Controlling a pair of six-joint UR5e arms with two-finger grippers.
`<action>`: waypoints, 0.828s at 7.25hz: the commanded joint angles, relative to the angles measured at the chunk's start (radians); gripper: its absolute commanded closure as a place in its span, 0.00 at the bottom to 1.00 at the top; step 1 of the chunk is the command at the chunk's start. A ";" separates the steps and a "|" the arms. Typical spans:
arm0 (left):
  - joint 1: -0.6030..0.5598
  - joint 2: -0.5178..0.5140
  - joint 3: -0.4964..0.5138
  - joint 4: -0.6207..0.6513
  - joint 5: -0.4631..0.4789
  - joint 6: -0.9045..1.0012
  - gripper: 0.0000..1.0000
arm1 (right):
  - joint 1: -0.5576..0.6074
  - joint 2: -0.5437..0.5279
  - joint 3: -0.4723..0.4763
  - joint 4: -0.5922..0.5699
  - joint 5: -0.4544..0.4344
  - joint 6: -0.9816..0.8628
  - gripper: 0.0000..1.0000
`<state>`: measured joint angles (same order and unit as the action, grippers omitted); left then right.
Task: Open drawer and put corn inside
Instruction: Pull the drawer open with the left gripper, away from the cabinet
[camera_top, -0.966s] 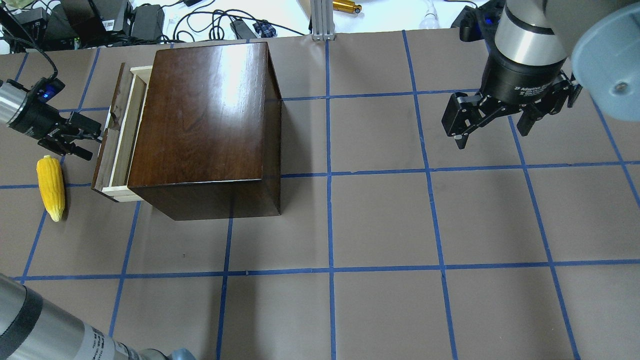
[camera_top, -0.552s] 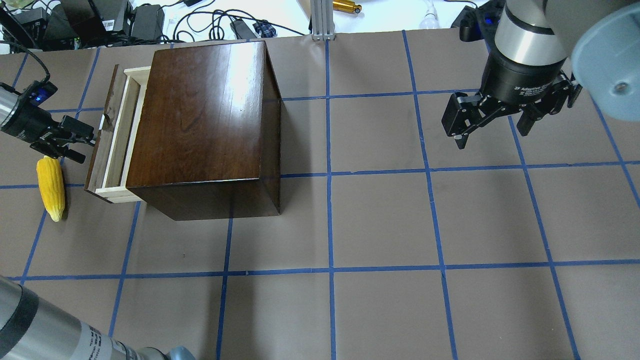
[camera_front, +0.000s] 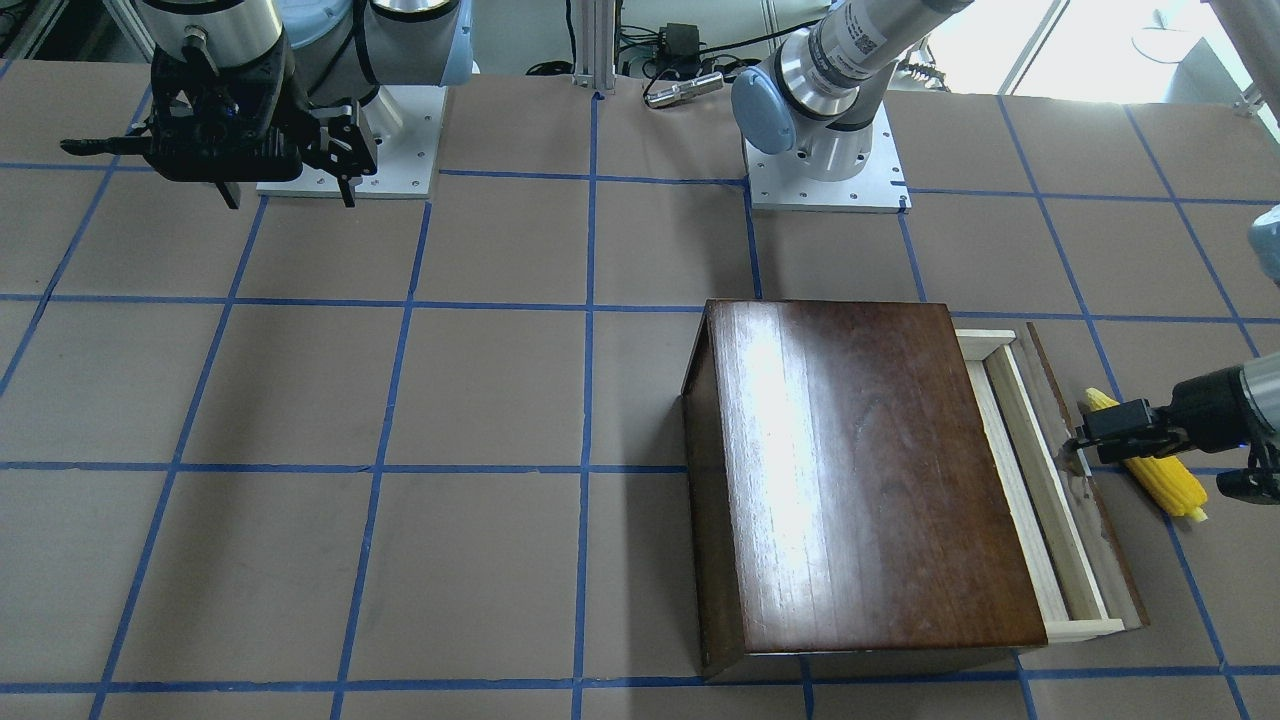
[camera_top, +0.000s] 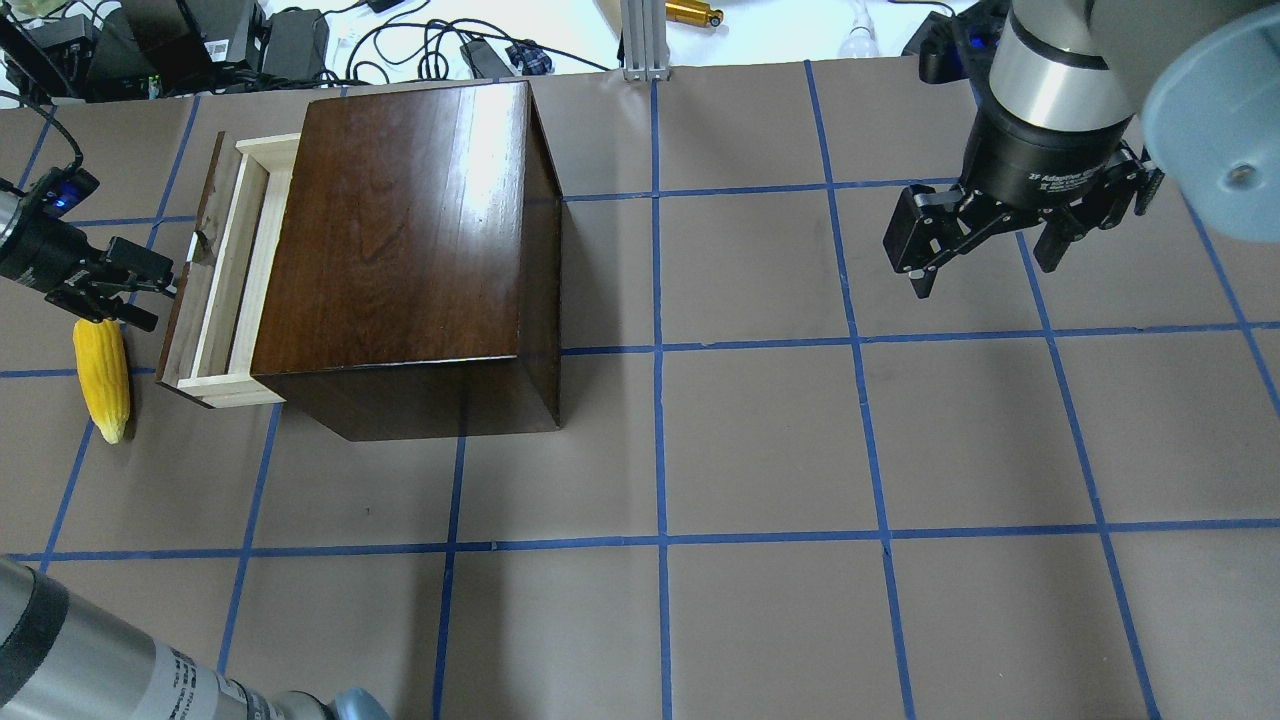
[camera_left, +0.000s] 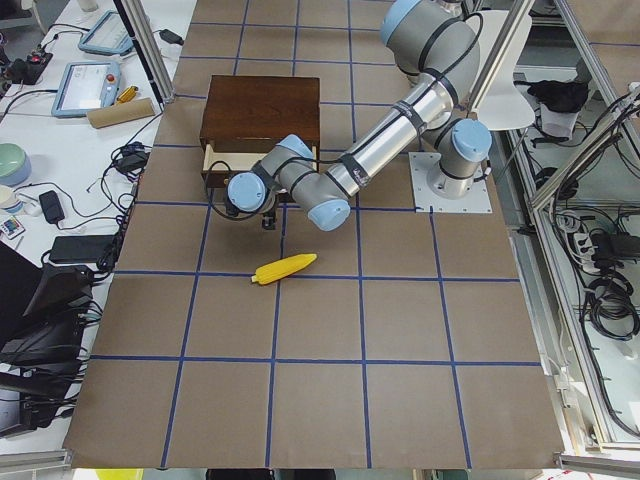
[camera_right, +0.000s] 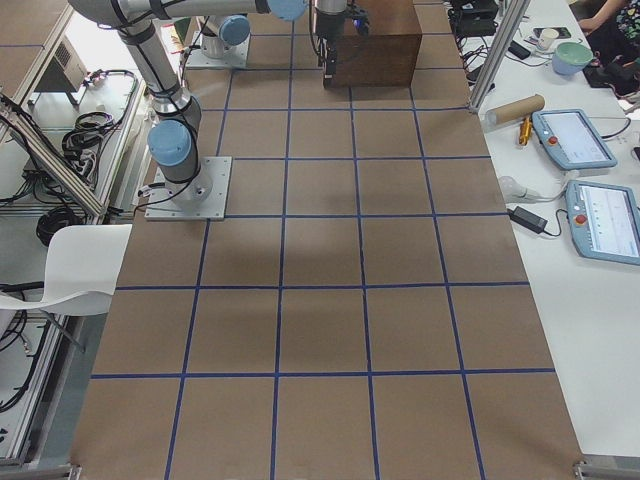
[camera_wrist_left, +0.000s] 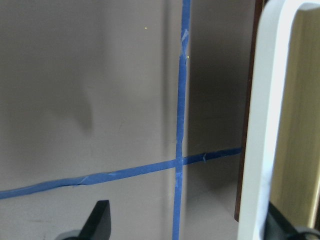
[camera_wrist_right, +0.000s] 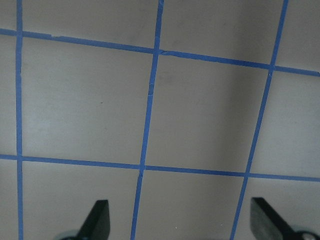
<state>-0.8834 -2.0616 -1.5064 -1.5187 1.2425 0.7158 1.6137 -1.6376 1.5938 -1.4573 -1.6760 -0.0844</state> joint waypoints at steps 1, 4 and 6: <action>0.009 0.000 0.000 0.000 0.006 0.004 0.00 | 0.000 0.001 0.000 0.000 0.001 0.000 0.00; 0.023 0.000 0.002 0.000 0.012 0.005 0.00 | 0.000 0.001 0.000 0.000 0.001 0.000 0.00; 0.023 0.017 0.008 -0.003 0.012 0.001 0.00 | 0.000 -0.001 0.000 0.000 -0.001 0.000 0.00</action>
<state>-0.8609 -2.0555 -1.5027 -1.5200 1.2549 0.7184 1.6138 -1.6378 1.5938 -1.4573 -1.6756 -0.0844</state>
